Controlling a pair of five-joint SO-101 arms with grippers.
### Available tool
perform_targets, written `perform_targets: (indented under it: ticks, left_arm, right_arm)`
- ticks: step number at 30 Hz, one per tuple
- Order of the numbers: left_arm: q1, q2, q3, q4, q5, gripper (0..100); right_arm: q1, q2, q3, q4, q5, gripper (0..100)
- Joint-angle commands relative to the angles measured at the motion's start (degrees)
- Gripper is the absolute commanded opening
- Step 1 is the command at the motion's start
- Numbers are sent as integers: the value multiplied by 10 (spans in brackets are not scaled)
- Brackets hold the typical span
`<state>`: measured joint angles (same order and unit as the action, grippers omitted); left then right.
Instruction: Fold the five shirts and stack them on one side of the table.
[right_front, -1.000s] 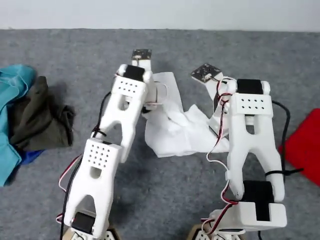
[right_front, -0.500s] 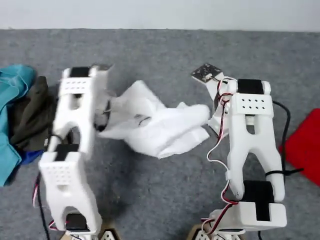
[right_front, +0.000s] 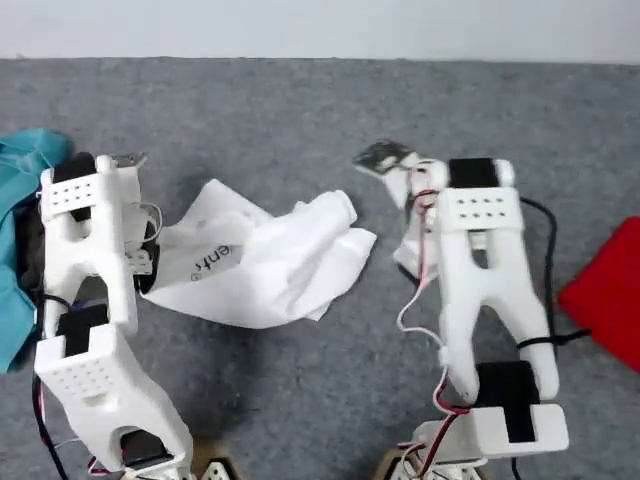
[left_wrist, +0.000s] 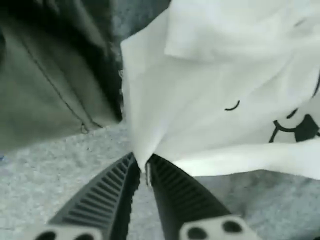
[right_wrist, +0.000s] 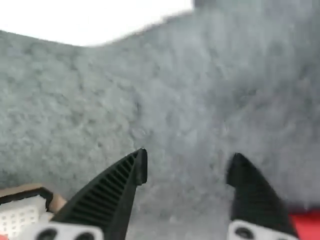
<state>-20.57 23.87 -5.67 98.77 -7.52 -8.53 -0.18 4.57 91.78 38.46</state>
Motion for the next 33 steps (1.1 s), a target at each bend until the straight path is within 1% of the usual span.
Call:
perform_targets:
  ticks: [1,3,5,6,9,11,13,18,23,24,26,28,29,30,32,33]
  left_arm:
    - [-32,-37,3,19,7,146]
    - [-55,-37,0,19,41,239]
    - [-76,-37,-1,19,62,310]
    - [-84,-40,-1,19,68,324]
    - [-110,-70,0,19,67,322]
    - [-129,-108,0,19,66,322]
    - [-140,-152,2,19,50,322]
    - [-140,-255,25,19,30,303]
    - [-142,-338,95,19,29,297]
    - [-142,-351,109,19,23,297]
    - [-140,-374,125,18,7,297]
    - [-139,-387,131,18,0,297]
    - [-139,-389,133,18,-3,297]
    - [-139,-388,133,17,-3,297]
    - [-137,-386,134,17,-2,297]
    - [-130,-383,134,17,-2,297]
  right_arm:
    - [-47,-3,-24,-24,2,423]
    - [-71,-2,-40,-35,1,467]
    - [-95,5,-56,-49,1,459]
    - [-107,15,-64,-58,1,446]
    - [-124,63,-91,-88,1,407]
    - [-131,104,-126,-95,1,403]
    - [-139,152,-173,-93,1,403]
    - [-166,290,-317,-93,1,402]
    - [-178,449,-480,-64,3,400]
    - [-179,475,-513,-48,4,385]
    - [-176,524,-585,-1,4,299]
    - [-175,556,-664,56,5,151]
    - [-175,568,-706,80,4,61]
    - [-175,577,-748,102,2,0]
    - [-174,585,-816,115,-3,46]
    - [-173,581,-839,115,-11,29]
